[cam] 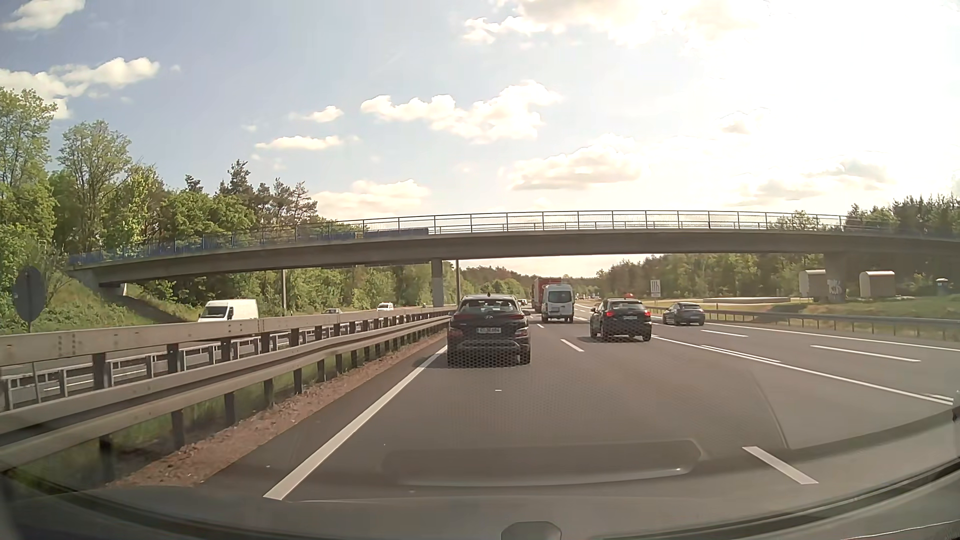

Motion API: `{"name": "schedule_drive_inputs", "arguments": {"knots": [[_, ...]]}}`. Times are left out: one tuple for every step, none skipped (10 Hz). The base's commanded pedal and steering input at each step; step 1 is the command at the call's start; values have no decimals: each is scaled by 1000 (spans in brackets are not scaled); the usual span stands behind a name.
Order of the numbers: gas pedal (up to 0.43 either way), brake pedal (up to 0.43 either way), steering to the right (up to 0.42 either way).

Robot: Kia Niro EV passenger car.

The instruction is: Follow the waypoints while adhering to traffic rules and regulations

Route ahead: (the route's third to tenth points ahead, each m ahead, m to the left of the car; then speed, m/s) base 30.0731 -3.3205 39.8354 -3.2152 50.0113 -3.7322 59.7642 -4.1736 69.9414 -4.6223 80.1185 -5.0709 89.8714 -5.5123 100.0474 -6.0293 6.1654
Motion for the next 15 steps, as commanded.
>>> {"name": "schedule_drive_inputs", "arguments": {"knots": [[28, 0, -1], [28, 0, 0], [39, 0, 0], [39, 0, 0], [47, 0, 1], [59, 0, 0], [67, 0, 1], [67, 0, 1], [67, 0, 1], [67, 0, 1], [67, 0, 1], [67, 0, 1], [67, 0, 1], [59, 0, 2], [59, 0, 2]]}}
